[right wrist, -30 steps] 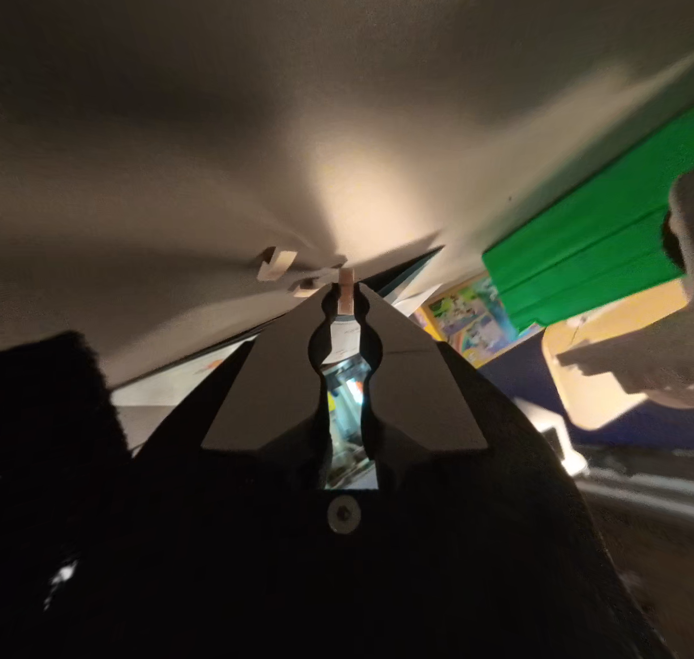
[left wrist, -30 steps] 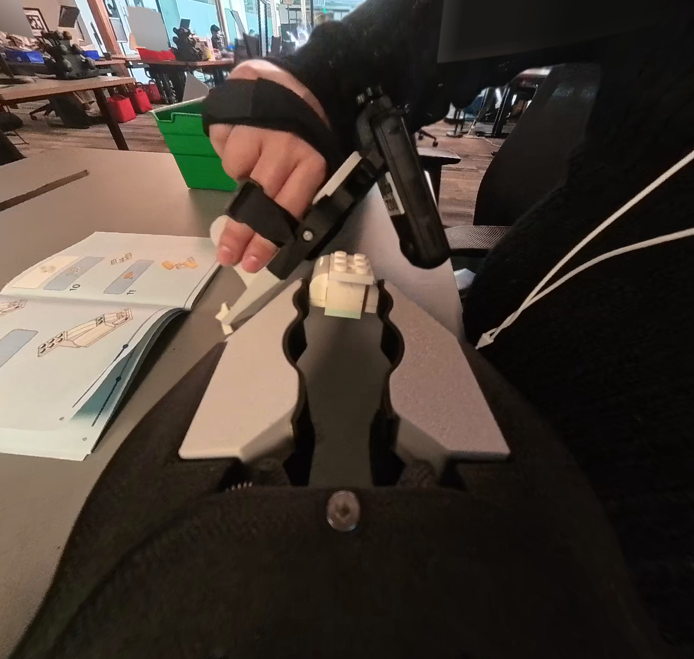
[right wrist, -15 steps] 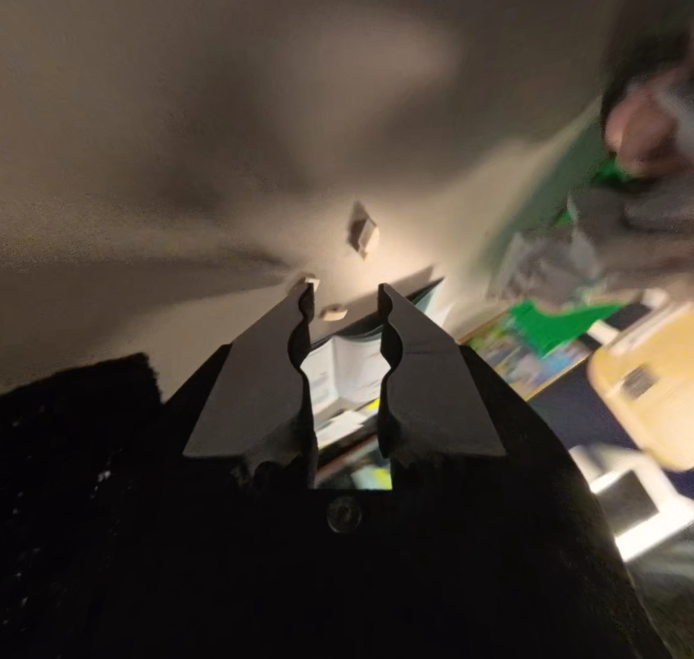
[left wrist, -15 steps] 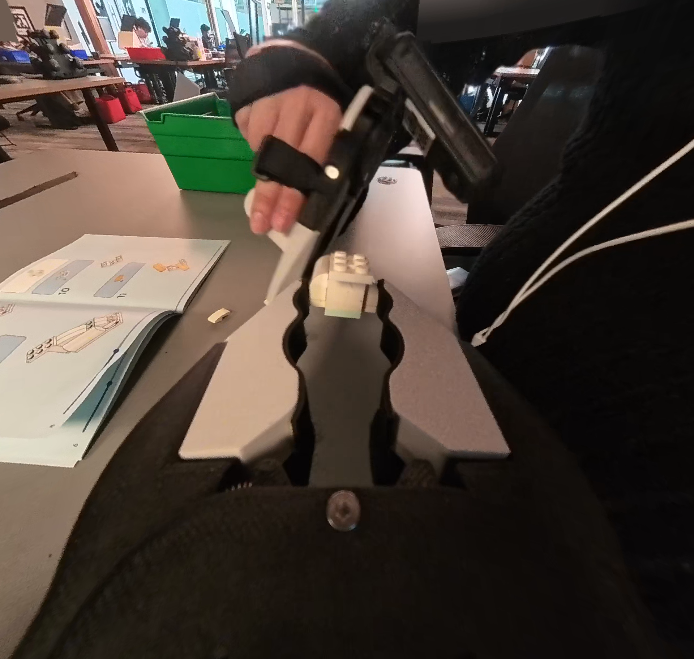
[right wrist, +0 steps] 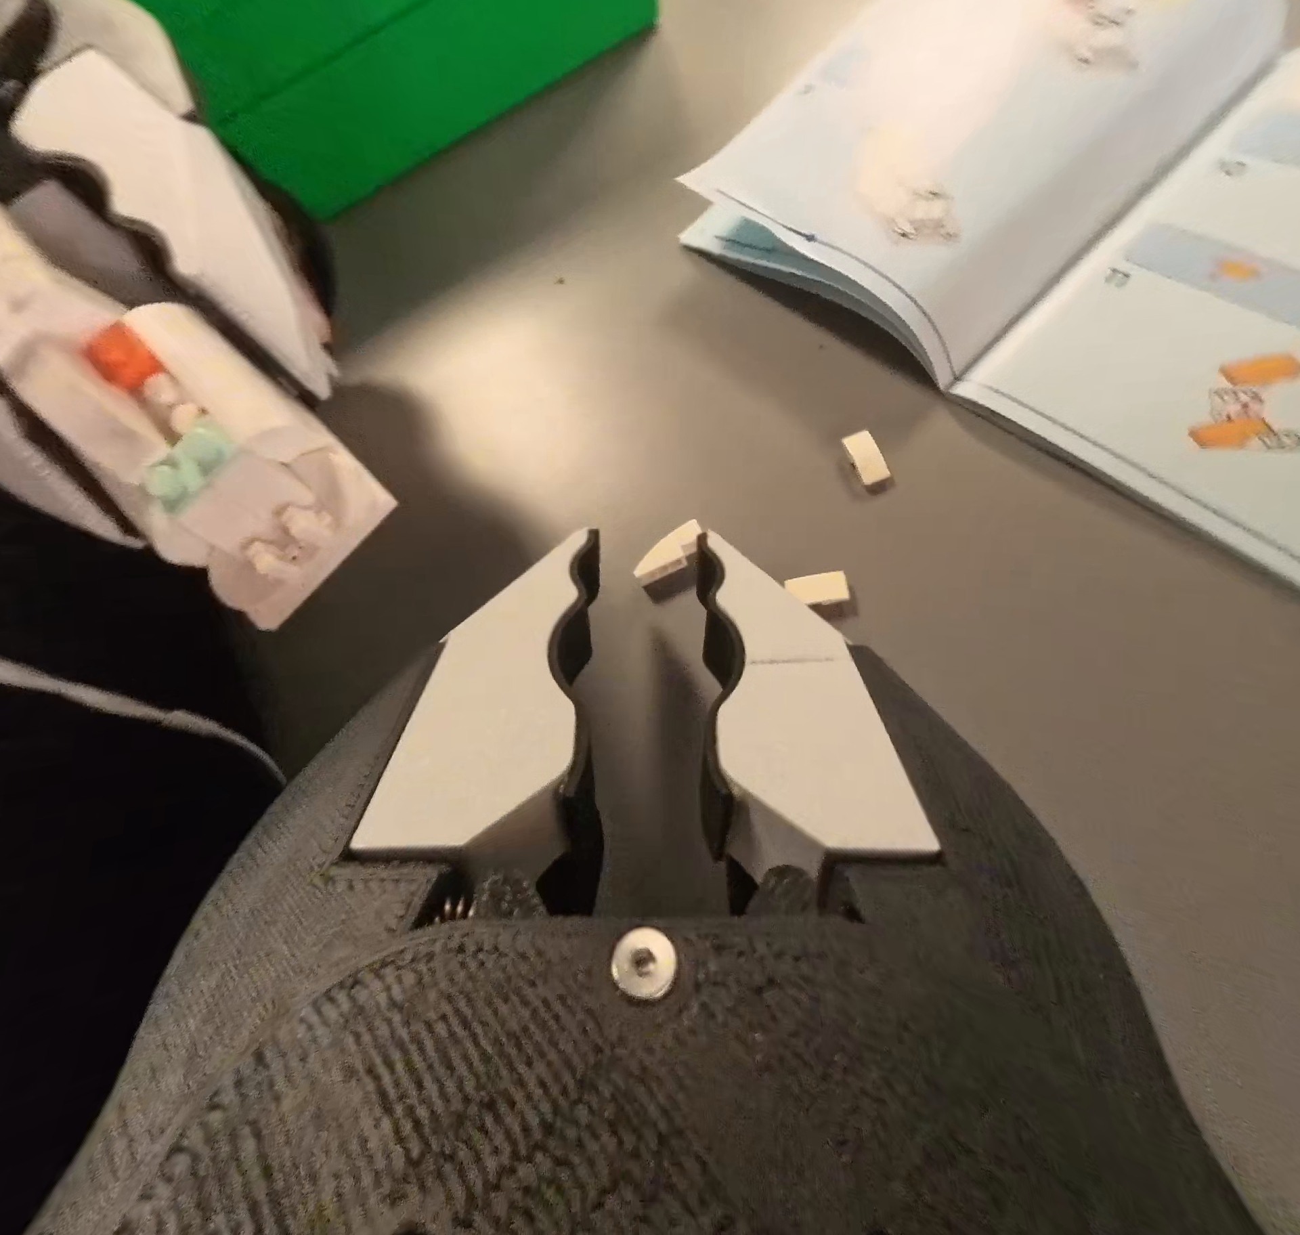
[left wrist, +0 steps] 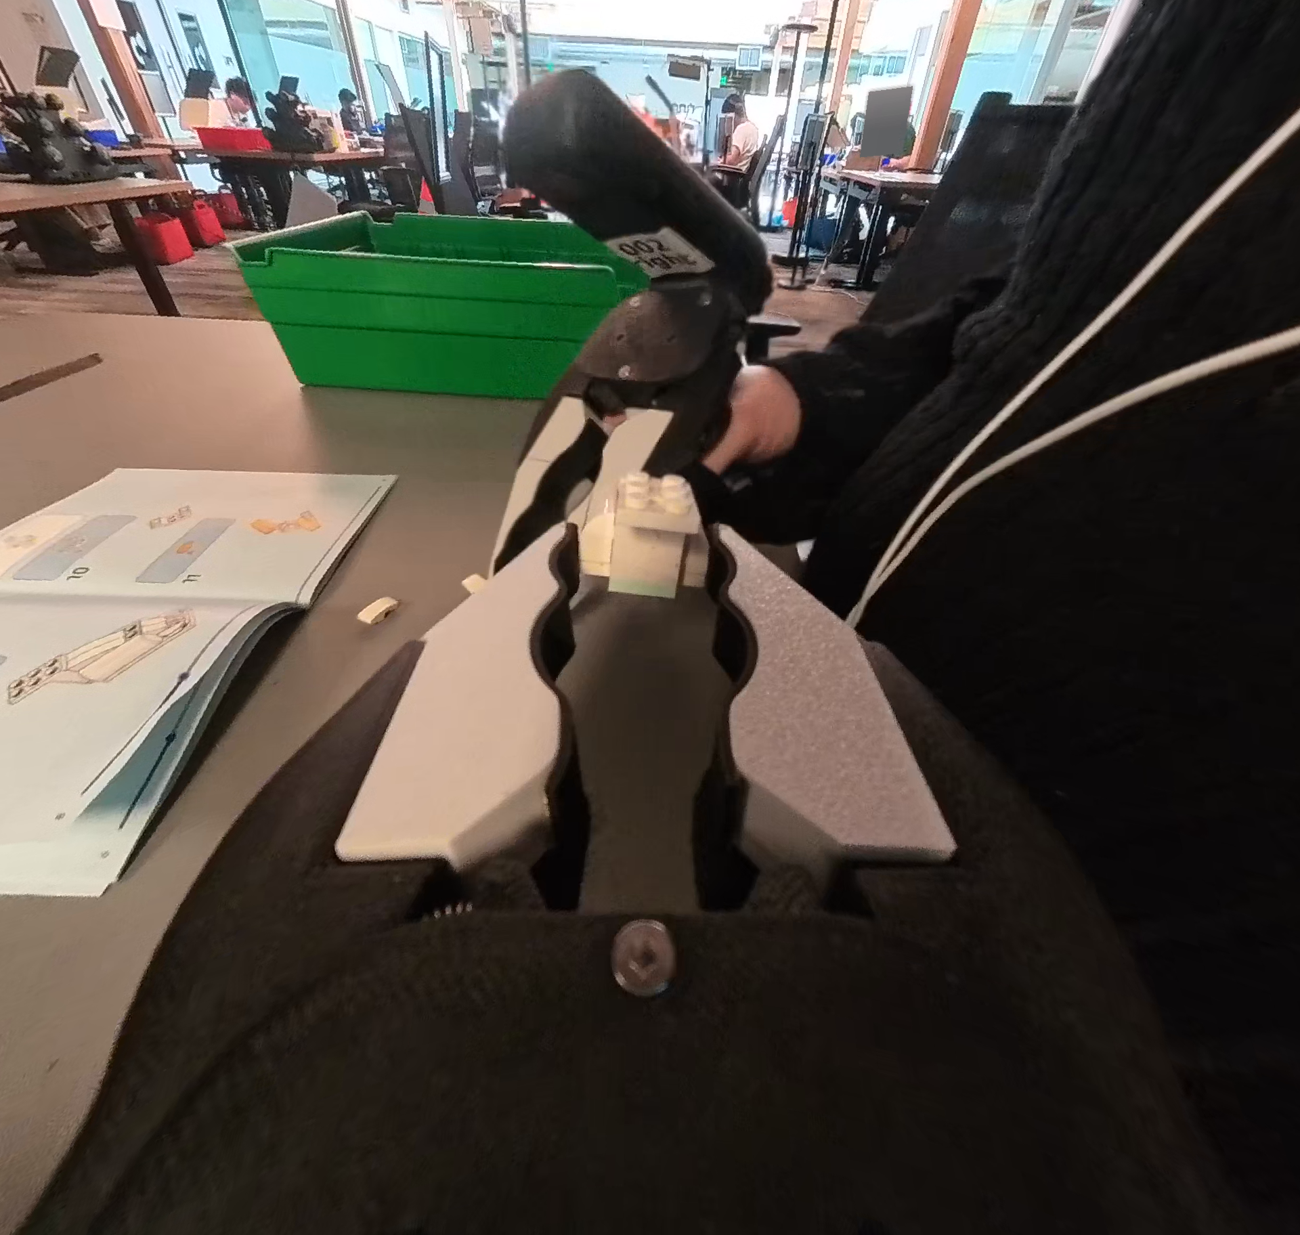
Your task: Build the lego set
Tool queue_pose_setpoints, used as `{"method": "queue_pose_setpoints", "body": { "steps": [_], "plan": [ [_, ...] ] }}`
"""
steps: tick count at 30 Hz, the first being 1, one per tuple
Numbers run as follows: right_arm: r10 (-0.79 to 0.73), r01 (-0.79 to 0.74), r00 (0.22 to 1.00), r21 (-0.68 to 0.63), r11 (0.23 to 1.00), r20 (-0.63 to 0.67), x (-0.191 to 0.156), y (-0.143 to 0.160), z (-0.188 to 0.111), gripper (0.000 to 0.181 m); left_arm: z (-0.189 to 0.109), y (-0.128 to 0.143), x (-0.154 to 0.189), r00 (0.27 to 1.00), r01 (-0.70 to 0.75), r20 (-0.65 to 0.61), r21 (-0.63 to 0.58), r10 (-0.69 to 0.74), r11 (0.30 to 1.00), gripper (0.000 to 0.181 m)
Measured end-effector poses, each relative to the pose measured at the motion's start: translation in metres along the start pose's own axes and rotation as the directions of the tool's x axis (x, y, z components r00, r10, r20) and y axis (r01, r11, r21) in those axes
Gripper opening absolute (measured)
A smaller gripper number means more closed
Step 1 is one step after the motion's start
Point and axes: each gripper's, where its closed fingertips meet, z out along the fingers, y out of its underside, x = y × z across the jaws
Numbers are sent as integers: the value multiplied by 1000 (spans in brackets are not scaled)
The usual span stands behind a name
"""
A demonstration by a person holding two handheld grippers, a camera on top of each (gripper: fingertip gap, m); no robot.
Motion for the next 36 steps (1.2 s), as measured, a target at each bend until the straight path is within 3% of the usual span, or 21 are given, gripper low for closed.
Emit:
{"method": "queue_pose_setpoints", "body": {
  "steps": [4,8,10,14,17,20,22,27,31,36],
  "plan": [
    [-84,79,977,-35,996,-196,2,5,5,27,-7,0,0,1000,-3,-7,6,3,1000,35],
    [-146,125,943,-89,988,-300,3,12,8,23,-12,3,5,999,-11,-46,-9,11,1000,35],
    [-162,136,913,-96,986,-375,11,14,6,12,-14,6,8,998,-7,-67,-19,6,1000,35],
    [-132,152,857,0,988,-498,25,2,-11,2,-18,8,11,996,30,-78,-7,-30,1000,35],
    [38,-5,912,81,997,-409,31,8,-21,2,-20,5,18,993,33,-116,5,-32,999,35],
    [376,-360,915,123,925,-145,38,20,-36,2,-21,4,26,988,30,-155,11,-28,999,35],
    [518,-516,853,47,855,-63,52,35,-48,2,-21,2,29,984,30,-175,18,-27,999,35],
    [646,-636,763,-151,757,19,62,52,-64,1,-19,-4,26,984,28,-176,18,-24,999,35],
    [550,-559,829,-187,808,-103,80,54,-72,3,-16,-6,20,985,25,-169,-16,-28,1000,36],
    [227,-298,918,-189,936,-325,99,48,-81,20,-10,-8,14,987,-9,-161,-58,0,998,35]
  ]
}}
